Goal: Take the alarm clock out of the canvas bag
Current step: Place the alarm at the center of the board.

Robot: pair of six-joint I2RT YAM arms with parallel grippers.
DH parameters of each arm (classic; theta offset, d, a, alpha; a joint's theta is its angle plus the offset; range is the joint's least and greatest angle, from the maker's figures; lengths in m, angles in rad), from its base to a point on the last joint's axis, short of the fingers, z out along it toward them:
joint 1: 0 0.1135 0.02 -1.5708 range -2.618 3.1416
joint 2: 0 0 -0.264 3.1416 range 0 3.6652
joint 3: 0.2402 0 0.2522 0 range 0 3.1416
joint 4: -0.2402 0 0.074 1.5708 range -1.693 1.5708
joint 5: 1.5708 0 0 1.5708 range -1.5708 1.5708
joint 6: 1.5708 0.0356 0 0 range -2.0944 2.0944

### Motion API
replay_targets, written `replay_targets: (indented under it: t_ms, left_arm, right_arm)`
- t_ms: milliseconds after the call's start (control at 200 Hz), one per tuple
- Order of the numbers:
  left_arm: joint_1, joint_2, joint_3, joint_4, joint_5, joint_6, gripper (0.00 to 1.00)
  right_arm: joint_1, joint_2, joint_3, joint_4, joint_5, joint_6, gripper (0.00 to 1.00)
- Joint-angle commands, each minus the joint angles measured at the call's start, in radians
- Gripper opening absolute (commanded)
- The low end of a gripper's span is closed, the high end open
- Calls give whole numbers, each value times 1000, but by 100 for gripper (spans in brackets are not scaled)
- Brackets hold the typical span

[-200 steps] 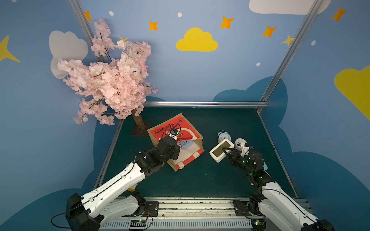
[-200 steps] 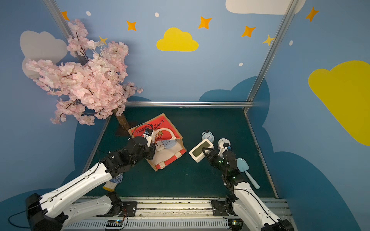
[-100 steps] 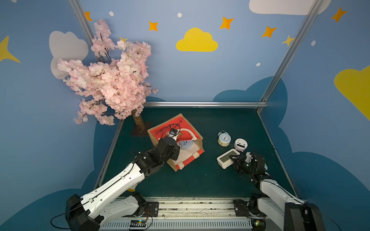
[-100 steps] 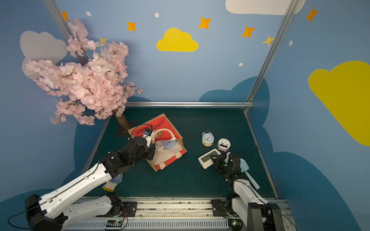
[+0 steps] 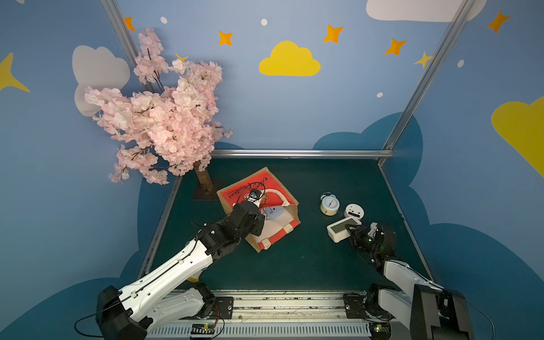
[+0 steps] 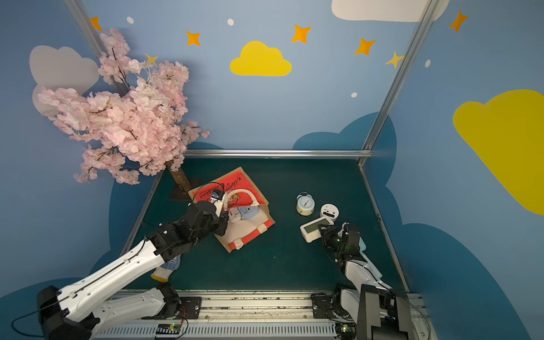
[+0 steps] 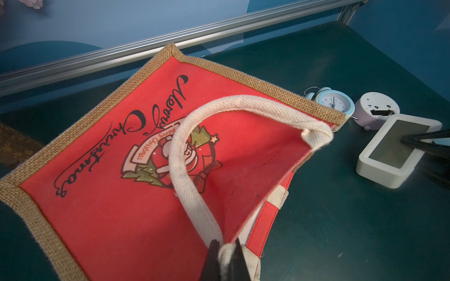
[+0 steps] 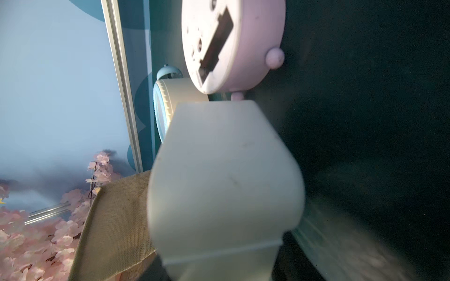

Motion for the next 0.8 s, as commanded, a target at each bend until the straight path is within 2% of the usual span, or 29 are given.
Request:
replay_targets:
  t_ms: [0, 190, 456, 526, 796]
  left_arm:
    - [7, -5, -10, 56, 9, -6, 3]
    - [8, 5, -7, 64, 17, -5, 3]
    - [9, 0, -15, 72, 14, -6, 3]
    - [9, 2, -17, 78, 17, -8, 3]
    - [12, 25, -14, 102, 26, -9, 3]
  right_arm:
    - [-11, -27, 1, -12, 35, 5, 20]
    - [-25, 53, -28, 54, 59, 91, 20]
    - [-30, 93, -7, 79, 125, 129, 22]
    - [-31, 123, -11, 97, 132, 151, 25]
    - [28, 287, -5, 286, 143, 252, 25]
